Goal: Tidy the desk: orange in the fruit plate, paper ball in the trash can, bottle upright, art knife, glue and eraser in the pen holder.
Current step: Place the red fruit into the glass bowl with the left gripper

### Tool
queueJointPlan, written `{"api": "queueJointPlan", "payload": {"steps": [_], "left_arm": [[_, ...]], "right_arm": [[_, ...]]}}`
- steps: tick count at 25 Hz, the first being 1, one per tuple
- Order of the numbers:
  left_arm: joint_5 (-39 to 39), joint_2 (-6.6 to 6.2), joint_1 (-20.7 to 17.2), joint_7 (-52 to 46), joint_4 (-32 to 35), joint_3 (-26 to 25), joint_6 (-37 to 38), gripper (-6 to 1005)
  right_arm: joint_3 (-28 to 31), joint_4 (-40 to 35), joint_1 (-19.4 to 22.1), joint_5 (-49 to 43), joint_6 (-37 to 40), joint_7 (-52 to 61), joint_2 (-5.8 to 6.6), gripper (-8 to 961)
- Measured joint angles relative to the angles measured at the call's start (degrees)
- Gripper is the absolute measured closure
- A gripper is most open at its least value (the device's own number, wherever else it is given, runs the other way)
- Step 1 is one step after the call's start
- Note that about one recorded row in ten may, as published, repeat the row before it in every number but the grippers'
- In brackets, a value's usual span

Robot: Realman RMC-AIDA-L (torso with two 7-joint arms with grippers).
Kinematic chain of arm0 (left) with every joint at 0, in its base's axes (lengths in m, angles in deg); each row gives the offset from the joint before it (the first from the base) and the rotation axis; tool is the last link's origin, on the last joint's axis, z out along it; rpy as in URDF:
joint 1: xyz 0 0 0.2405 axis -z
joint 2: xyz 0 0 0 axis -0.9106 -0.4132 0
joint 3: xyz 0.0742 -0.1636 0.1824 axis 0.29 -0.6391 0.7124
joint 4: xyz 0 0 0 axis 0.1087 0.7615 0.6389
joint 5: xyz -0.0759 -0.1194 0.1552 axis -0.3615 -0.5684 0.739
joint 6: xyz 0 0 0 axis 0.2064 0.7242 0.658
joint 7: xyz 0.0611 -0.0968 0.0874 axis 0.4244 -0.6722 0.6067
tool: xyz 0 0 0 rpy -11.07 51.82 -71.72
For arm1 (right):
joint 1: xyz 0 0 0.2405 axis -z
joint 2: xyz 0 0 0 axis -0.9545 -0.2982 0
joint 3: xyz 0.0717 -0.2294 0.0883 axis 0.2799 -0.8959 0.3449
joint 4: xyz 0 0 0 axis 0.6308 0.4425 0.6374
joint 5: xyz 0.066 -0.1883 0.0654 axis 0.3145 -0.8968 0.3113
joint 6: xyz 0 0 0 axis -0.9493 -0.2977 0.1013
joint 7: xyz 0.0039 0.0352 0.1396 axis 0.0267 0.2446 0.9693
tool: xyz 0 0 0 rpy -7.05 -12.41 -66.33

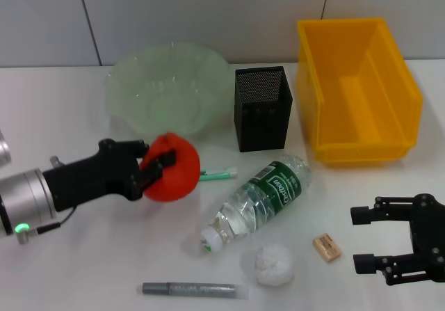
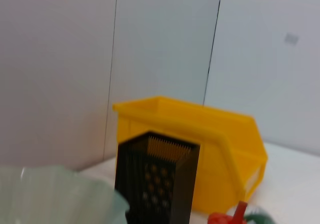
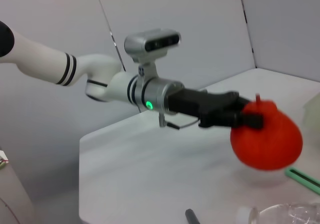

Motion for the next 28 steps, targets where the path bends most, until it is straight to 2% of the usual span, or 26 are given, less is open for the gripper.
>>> {"api": "queueJointPlan", "payload": {"steps": [2, 8, 12, 15, 20, 24, 28], "left_arm": [[0.0, 0.03, 0.0, -5.8, 5.7, -0.4, 4.4, 772], [-2.6, 0.17, 3.6, -9.8, 7.5, -0.6, 2.7, 826], [-6.9, 0.38, 7.0, -11.1, 6.9, -0.4, -4.8, 858], [-10.2, 0.45, 10.2, -12.0, 5.6, 0.1, -13.2, 887], [-11.4, 0.68, 14.9, -11.6, 1.7, 0.1, -25.3, 929], [-13.0, 0.84, 17.8, -9.5, -1.5, 0.1, -32.7, 880], [-17.0, 0.88, 18.2, -7.0, -2.3, 0.2, -34.0, 830]], "right_arm": [[0.0, 0.1, 0.0, 0.0, 0.0, -0.1, -0.01, 177], [-0.1, 0.3, -0.3, 0.0, 0.0, -0.1, -0.05, 177], [-0.1, 0.6, -0.4, 0.1, 0.0, -0.1, -0.05, 178], [-0.2, 0.8, -0.5, 0.2, 0.0, -0.1, -0.05, 178], [-0.2, 0.8, -0.5, 0.2, 0.0, -0.1, -0.05, 179], [-0.2, 0.8, -0.6, 0.4, 0.0, -0.1, -0.11, 180], [-0.2, 0.9, -0.9, 0.4, 0.0, -0.2, -0.13, 180]]}}
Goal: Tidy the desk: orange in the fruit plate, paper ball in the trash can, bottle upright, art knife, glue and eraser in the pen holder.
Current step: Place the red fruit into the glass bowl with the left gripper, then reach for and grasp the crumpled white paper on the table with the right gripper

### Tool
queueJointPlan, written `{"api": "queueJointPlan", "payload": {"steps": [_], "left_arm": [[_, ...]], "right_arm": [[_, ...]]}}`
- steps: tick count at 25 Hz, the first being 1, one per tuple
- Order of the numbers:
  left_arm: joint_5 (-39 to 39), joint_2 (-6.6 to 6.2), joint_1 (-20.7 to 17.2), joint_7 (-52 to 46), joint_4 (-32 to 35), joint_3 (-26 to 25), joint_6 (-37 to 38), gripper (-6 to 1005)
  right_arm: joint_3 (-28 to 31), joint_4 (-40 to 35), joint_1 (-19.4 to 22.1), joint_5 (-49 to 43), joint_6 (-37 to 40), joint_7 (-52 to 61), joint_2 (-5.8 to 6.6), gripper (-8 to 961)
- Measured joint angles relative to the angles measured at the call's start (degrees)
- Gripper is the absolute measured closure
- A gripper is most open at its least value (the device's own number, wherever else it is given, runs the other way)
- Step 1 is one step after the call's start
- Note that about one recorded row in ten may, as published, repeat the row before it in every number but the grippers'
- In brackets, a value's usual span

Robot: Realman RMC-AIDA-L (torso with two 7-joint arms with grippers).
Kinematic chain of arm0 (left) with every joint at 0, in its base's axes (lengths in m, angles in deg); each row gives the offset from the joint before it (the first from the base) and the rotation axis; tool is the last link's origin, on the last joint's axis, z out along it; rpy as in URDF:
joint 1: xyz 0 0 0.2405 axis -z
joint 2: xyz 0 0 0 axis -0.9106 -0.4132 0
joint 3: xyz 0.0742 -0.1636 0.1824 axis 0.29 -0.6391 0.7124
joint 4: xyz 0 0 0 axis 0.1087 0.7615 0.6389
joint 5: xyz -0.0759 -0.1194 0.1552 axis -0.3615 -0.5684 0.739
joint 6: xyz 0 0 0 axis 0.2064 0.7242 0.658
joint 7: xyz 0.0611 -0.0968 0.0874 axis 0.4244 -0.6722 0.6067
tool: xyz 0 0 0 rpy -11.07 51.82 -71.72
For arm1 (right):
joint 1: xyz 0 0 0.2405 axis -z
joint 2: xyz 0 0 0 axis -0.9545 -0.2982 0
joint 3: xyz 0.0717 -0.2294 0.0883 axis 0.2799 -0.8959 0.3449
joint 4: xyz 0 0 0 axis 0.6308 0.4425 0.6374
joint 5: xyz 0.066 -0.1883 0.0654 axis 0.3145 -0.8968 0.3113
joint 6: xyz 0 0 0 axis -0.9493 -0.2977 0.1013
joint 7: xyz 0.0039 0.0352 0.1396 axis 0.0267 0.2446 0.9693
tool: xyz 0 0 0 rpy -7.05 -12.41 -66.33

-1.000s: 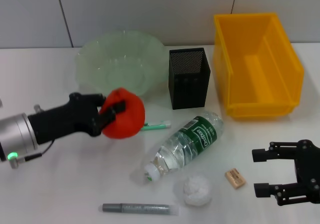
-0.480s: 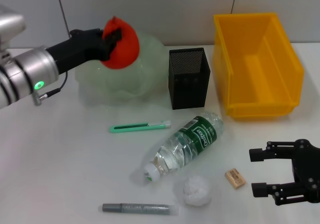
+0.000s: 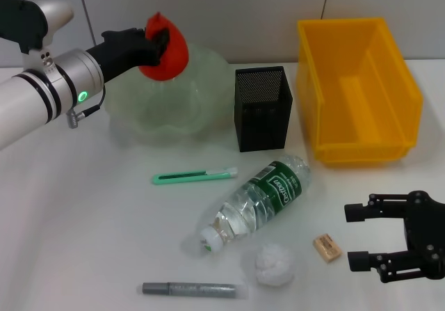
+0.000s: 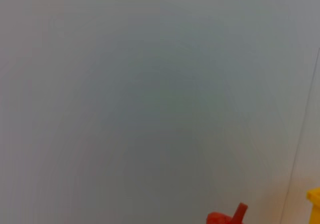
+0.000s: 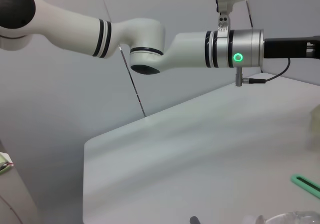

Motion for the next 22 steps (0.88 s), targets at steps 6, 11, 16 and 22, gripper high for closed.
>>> {"api": "queueJointPlan", "payload": {"steps": [6, 11, 16, 22], "left_arm": [[-0.4, 0.02, 0.1, 0.3, -0.1, 0.1, -0.2, 756], [-0.4, 0.03, 0.1, 0.6, -0.3, 0.1, -0.4, 546], [0.1, -0.29, -0.8, -0.5, -0.2, 1.0, 5.2, 281], [0.2, -0.77, -9.4, -8.4, 9.2, 11.0, 25.8, 131]], "right_arm": [[0.0, 0.1, -0.4, 0.0, 0.0, 0.0, -0.01, 181], [0.0, 0.1, -0.5, 0.0, 0.0, 0.0, -0.01, 181], [0.0, 0.1, -0.5, 0.0, 0.0, 0.0, -0.01, 182], [0.0, 0.1, -1.2, 0.1, 0.0, 0.5, -0.02, 183]]}}
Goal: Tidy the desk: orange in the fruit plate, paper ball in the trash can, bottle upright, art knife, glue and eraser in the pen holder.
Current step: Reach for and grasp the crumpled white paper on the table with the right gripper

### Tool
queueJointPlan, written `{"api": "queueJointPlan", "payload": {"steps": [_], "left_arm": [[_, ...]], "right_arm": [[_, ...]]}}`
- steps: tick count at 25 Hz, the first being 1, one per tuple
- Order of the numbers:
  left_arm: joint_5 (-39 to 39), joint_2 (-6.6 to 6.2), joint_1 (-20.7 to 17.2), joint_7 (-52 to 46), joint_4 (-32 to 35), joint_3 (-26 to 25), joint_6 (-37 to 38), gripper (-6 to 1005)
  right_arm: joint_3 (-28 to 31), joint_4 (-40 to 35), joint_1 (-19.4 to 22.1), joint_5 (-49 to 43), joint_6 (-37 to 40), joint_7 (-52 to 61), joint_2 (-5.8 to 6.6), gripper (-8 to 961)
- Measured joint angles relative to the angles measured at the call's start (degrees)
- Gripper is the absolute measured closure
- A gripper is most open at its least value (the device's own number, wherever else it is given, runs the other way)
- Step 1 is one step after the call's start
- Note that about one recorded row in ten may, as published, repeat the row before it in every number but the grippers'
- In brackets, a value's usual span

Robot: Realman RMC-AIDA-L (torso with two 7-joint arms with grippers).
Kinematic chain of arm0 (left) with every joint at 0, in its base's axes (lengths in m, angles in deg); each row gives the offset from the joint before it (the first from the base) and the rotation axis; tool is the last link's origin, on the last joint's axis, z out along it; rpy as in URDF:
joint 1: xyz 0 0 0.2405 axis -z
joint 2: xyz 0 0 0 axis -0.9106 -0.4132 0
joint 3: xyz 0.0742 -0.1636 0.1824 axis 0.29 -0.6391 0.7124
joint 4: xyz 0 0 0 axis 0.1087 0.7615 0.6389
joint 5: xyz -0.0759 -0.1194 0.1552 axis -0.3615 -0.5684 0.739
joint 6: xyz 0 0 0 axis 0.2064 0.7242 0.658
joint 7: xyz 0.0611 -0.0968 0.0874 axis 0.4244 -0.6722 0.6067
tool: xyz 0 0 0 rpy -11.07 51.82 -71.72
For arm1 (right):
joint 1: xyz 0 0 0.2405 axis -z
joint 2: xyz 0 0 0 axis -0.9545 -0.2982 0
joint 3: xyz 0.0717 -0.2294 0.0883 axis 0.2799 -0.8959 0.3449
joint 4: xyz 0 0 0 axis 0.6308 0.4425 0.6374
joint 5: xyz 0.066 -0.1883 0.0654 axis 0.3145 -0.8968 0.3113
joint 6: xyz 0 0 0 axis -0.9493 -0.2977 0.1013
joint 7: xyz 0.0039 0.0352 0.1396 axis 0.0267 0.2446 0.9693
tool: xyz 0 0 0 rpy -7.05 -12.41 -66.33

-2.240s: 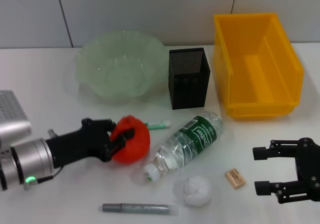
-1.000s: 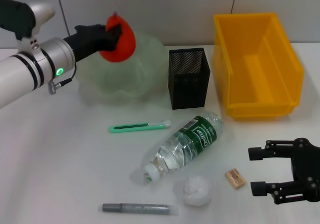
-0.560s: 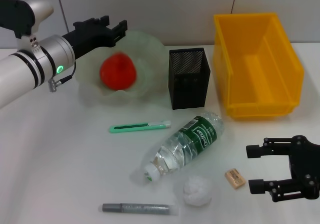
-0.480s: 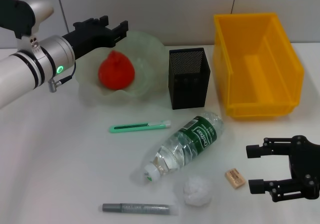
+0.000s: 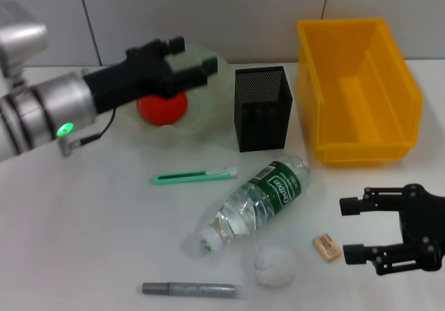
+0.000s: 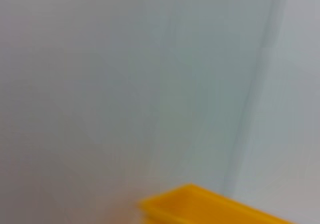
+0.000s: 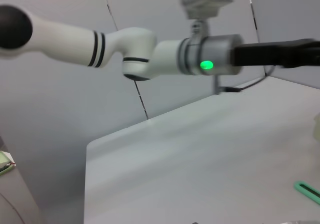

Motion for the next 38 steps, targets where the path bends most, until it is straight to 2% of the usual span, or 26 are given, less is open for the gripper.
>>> {"api": "queueJointPlan", "payload": {"steps": [4, 8, 11, 13, 15, 16, 17, 22, 26, 31, 32, 36, 38], "left_arm": [[0.1, -0.24, -6.6, -4.0, 6.8, 4.2, 10.4, 132], [0.2, -1.13, -13.8, -4.7, 11.3, 5.2, 19.4, 133], [0.2, -2.99, -18.3, -3.4, 12.1, 4.9, 26.5, 133], [0.2, -3.9, -20.0, -2.7, 12.2, 4.9, 30.0, 134], [0.1, -4.63, -21.7, -2.2, 12.3, 5.2, 33.2, 134], [0.2, -4.83, -22.3, -2.1, 12.3, 5.2, 34.1, 134], [0.2, -5.06, -23.1, -2.0, 12.4, 5.2, 34.7, 135], [1.2, -5.45, -24.9, -0.8, 12.1, 5.0, 35.1, 136], [2.3, -5.14, -25.1, 0.6, 11.7, 5.0, 35.1, 137], [3.5, -4.48, -25.2, 2.5, 11.7, 5.0, 34.7, 138], [4.0, -4.34, -25.2, 2.8, 11.7, 4.9, 34.6, 138], [5.0, -4.05, -25.2, 3.6, 11.0, 4.8, 33.9, 139], [5.3, -4.04, -25.1, 3.9, 10.6, 4.7, 33.7, 140]], "right_arm": [[-0.2, -3.4, -1.3, -0.1, 0.4, 5.3, 0.07, 183], [-4.0, -10.2, -3.4, -1.1, 1.3, 14.1, 0.25, 184], [-8.9, -15.6, -5.7, -3.6, 1.6, 21.4, 0.35, 184], [-12.4, -18.7, -7.8, -6.1, 1.9, 26.4, 0.36, 184], [-15.7, -21.6, -10.0, -8.5, 2.2, 32.1, 0.37, 185], [-19.9, -24.4, -12.8, -11.2, 2.7, 38.6, 0.45, 185], [-19.9, -24.4, -12.8, -11.2, 2.7, 38.6, 0.45, 185], [-30.9, -26.1, -21.7, -19.7, 5.5, 51.8, 0.42, 185], [-38.1, -25.0, -25.8, -24.5, 4.1, 59.9, 0.15, 186], [-46.8, -22.2, -27.2, -25.7, -1.5, 66.9, -0.23, 187], [-46.8, -22.2, -27.2, -25.7, -1.5, 66.9, -0.23, 187], [-53.1, -17.6, -26.9, -24.7, -8.1, 68.8, -0.48, 187], [-53.9, -16.5, -26.9, -24.0, -9.4, 68.8, -0.51, 187]]}}
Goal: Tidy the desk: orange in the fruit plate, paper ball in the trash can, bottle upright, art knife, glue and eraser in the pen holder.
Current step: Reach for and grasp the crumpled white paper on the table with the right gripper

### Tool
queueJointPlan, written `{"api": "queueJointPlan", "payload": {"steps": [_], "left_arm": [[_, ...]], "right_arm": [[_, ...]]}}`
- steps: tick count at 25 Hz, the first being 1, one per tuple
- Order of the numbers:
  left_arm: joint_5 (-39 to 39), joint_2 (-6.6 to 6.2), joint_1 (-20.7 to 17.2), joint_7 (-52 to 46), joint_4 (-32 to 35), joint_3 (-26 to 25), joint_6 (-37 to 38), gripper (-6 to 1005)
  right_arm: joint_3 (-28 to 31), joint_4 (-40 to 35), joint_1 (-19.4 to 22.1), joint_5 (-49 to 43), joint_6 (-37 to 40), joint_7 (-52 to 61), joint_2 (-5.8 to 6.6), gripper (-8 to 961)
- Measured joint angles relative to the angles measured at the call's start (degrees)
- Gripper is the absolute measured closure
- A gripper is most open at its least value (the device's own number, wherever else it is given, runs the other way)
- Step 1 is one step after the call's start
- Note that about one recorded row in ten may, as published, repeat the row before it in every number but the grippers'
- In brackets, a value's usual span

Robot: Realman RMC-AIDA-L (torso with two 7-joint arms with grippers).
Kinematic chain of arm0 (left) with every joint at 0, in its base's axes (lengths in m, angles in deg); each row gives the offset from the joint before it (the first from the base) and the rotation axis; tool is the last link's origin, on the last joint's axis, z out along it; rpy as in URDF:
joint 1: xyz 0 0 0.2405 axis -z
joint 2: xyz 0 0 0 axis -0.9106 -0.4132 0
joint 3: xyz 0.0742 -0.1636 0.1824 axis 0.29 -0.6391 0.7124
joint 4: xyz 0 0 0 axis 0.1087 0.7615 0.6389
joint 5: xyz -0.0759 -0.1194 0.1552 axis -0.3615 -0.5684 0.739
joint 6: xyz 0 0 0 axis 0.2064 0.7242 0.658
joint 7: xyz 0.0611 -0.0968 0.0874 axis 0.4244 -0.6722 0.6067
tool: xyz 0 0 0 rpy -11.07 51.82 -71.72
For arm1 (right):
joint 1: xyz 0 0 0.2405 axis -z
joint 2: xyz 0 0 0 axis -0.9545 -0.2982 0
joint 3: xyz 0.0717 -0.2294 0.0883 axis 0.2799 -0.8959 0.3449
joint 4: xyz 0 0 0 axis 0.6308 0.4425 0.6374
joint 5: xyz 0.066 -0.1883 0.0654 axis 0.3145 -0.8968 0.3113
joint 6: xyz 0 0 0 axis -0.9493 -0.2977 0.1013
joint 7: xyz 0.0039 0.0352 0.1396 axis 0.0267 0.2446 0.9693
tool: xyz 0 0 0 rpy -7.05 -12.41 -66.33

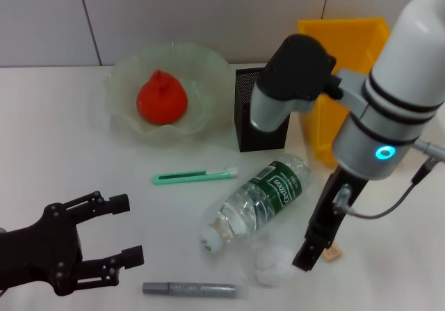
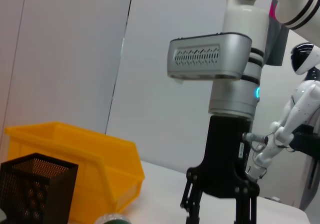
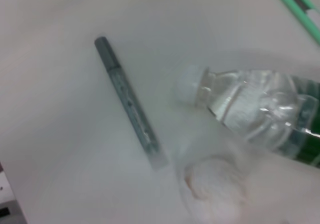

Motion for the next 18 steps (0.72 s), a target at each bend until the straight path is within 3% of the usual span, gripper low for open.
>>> {"api": "queueJointPlan", "payload": {"steps": [9, 18], "left_arm": [[0.4, 0.48, -0.1, 0.2, -0.4, -0.1, -1.0, 142], [0.8, 0.89, -0.1, 0.4, -0.9, -0.1, -1.9, 144]], "right_arm": [[-5.6, 6.3, -0.1, 4.6, -7.8, 0.0, -0.02, 189], [-12.2, 7.0, -0.1, 4.8, -13.8, 1.7, -0.18, 190]]}}
